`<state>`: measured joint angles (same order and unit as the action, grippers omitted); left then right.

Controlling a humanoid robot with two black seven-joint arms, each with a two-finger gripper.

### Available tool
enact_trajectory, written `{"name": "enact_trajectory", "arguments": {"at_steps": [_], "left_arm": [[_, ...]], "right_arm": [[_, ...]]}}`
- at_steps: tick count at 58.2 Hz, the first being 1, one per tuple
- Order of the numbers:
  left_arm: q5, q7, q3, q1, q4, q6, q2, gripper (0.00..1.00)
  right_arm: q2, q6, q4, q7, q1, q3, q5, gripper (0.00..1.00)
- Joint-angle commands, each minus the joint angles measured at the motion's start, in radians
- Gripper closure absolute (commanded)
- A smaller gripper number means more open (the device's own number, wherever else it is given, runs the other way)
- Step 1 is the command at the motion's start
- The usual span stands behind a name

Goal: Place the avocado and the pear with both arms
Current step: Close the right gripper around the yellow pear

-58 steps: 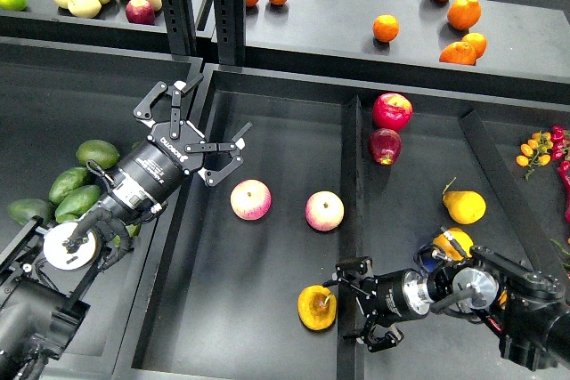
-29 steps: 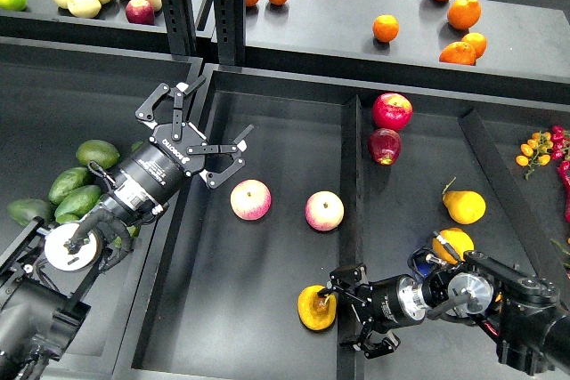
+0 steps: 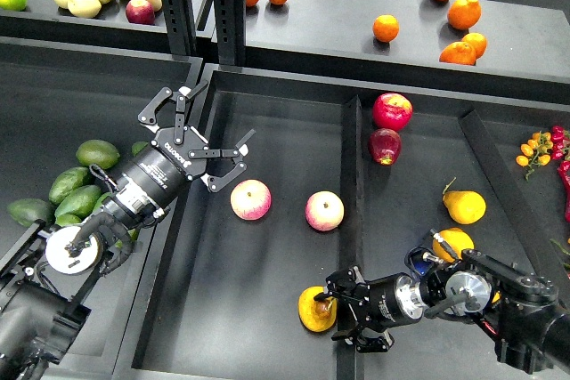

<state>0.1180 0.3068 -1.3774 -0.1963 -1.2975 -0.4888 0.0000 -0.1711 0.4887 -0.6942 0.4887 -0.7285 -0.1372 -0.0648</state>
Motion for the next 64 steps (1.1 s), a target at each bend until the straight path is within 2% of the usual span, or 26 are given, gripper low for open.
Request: {"name": "enact_trajectory", "arguments": {"at_steps": [1, 12, 16, 28, 64], "left_arm": [[0.000, 0.000, 0.000, 0.000, 0.001, 0.000, 0.000, 0.00], [0.000, 0.000, 0.001, 0.000, 0.000, 0.000, 0.000, 0.00], [0.000, 0.000, 0.001, 0.000, 0.000, 0.000, 0.000, 0.00], [0.000, 0.000, 0.005, 0.000, 0.000, 0.000, 0.000, 0.00], [0.000, 0.000, 0.005, 0.011, 0.001, 0.000, 0.000, 0.00]], "right_arm": [[-0.028, 0.000, -0.025, 0.000, 0.001, -0.001, 0.002, 0.45], [-0.068, 0.000, -0.054, 0.000, -0.002, -0.005, 0.019, 0.55], [-0.087, 0.000, -0.048, 0.000, -0.008, -0.007, 0.039, 0.66], [-0.099, 0.000, -0.038, 0.000, -0.011, -0.008, 0.069, 0.77], [-0.103, 0.000, -0.042, 0.000, -0.025, -0.001, 0.089, 0.79]]}}
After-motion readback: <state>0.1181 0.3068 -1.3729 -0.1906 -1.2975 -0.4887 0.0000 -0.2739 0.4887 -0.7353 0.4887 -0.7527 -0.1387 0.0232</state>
